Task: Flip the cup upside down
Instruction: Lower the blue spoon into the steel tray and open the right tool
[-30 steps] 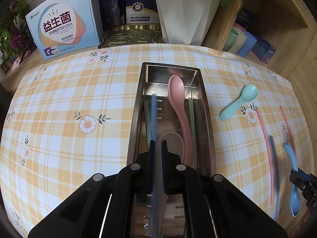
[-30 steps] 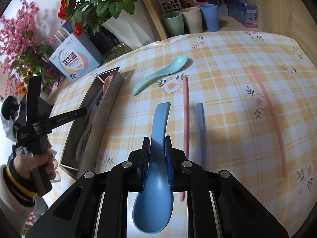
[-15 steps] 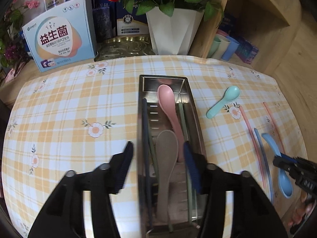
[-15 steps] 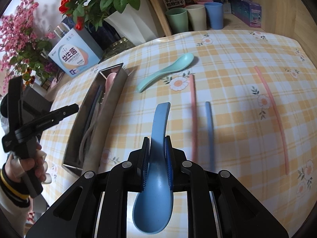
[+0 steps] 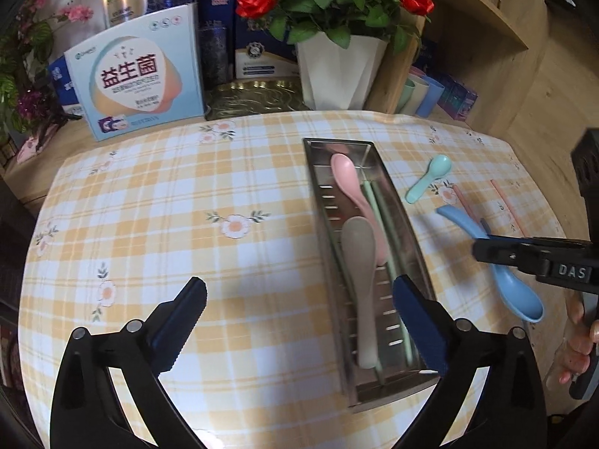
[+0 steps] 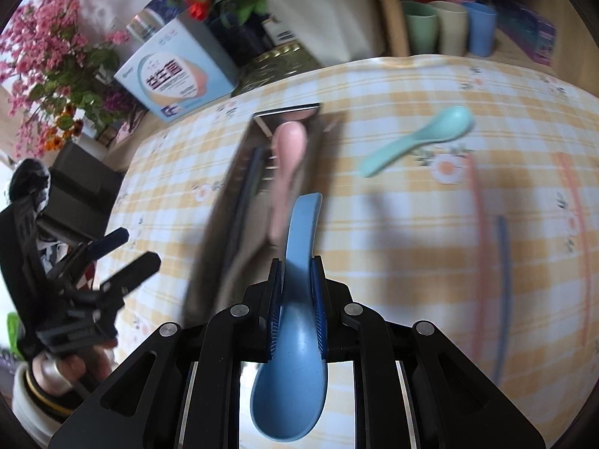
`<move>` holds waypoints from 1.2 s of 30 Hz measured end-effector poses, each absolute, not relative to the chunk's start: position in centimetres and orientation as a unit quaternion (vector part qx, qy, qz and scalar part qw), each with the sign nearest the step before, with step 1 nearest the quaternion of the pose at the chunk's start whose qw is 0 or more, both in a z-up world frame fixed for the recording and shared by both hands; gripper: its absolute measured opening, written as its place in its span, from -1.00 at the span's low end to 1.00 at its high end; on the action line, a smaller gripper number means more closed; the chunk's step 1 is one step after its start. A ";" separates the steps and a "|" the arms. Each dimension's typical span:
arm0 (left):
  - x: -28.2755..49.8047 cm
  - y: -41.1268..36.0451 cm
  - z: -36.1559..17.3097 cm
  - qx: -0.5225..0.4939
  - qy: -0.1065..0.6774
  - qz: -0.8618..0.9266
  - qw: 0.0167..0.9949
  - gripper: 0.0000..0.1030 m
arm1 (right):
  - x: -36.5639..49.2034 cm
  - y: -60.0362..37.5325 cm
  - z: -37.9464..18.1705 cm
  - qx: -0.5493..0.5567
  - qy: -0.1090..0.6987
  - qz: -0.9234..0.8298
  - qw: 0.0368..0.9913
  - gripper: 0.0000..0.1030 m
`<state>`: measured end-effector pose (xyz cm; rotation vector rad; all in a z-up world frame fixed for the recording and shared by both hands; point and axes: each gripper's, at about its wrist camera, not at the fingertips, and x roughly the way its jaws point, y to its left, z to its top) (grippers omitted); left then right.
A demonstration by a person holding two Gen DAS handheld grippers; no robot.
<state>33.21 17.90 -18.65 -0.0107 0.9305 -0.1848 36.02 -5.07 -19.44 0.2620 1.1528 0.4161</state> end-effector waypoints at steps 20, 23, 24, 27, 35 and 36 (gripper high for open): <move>31.7 21.6 -18.8 -0.032 0.428 -0.053 0.902 0.89 | 37.1 2.0 -22.5 0.113 0.583 0.203 0.779 -0.70; 31.6 21.5 -18.8 -0.032 0.427 -0.052 0.902 0.89 | 37.1 1.9 -22.5 0.115 0.583 0.204 0.778 -0.70; 31.6 21.5 -18.8 -0.032 0.428 -0.054 0.902 0.89 | 37.1 1.9 -22.5 0.115 0.584 0.205 0.777 -0.70; 31.6 21.4 -18.7 -0.031 0.427 -0.054 0.902 0.89 | 37.1 1.8 -22.5 0.118 0.584 0.205 0.777 -0.70; 31.5 21.1 -18.2 -0.032 0.424 -0.055 0.904 0.89 | 36.9 1.6 -22.4 0.126 0.583 0.214 0.773 -0.69; 31.5 21.0 -18.1 -0.032 0.424 -0.056 0.904 0.89 | 36.9 1.5 -22.2 0.126 0.582 0.215 0.774 -0.68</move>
